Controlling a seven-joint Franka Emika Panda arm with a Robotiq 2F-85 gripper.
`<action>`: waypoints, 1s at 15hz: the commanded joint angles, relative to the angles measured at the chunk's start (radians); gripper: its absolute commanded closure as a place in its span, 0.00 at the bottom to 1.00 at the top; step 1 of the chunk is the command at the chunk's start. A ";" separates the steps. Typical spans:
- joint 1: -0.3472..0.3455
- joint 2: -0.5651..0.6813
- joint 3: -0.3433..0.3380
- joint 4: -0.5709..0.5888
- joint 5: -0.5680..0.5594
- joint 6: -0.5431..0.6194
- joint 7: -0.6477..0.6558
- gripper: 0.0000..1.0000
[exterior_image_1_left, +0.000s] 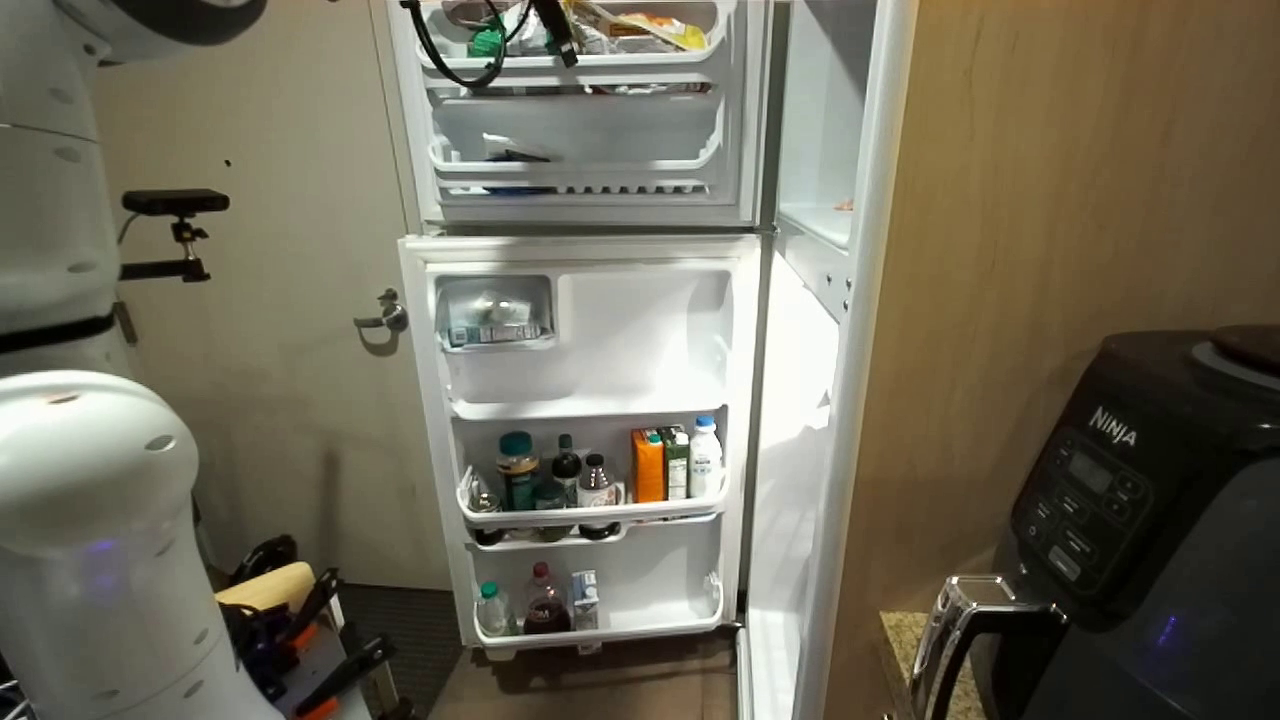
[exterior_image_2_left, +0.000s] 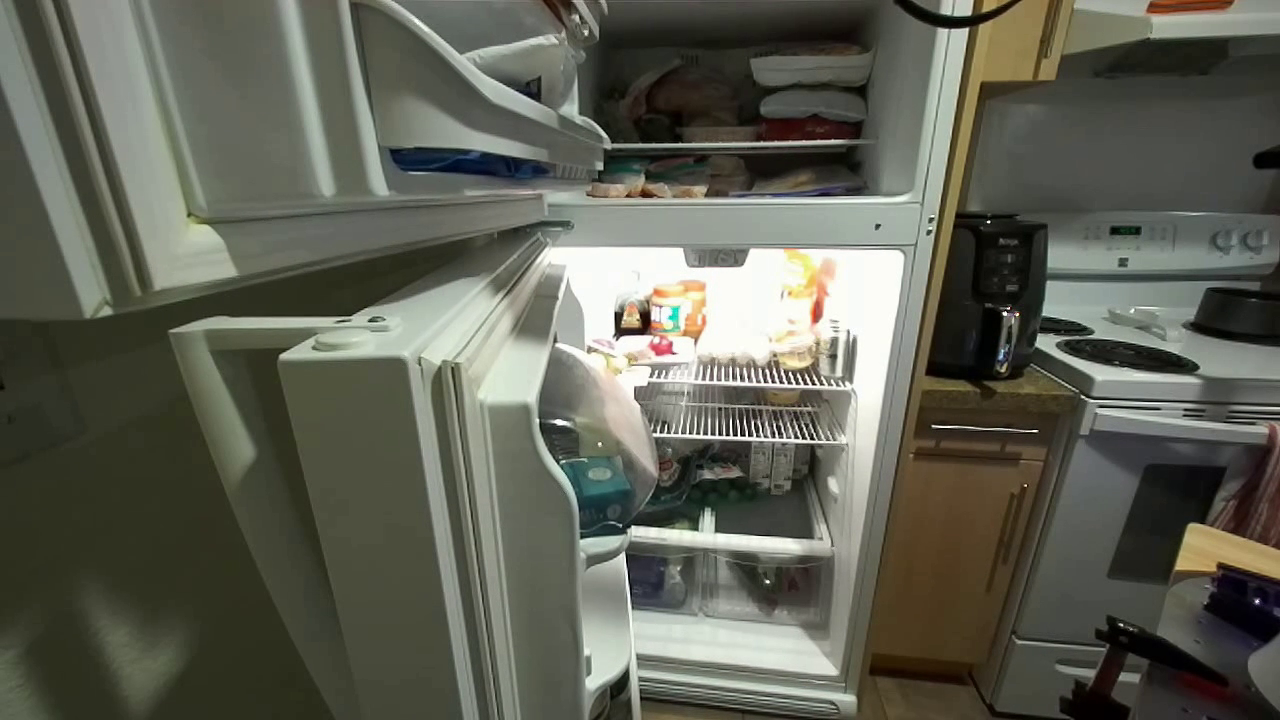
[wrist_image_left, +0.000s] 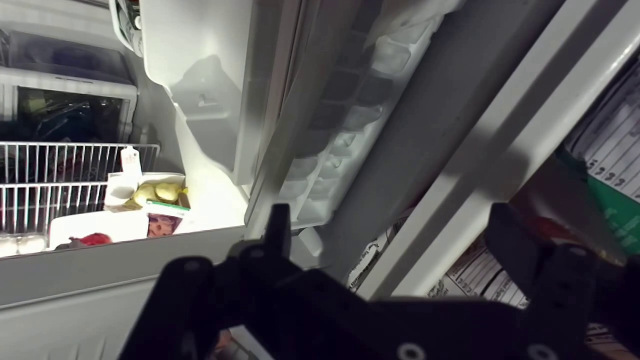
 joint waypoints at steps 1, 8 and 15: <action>0.006 0.014 -0.004 0.011 -0.031 0.029 0.035 0.00; 0.010 0.039 -0.005 0.031 -0.033 0.055 0.029 0.00; 0.020 0.049 -0.003 0.031 -0.051 0.146 0.016 0.00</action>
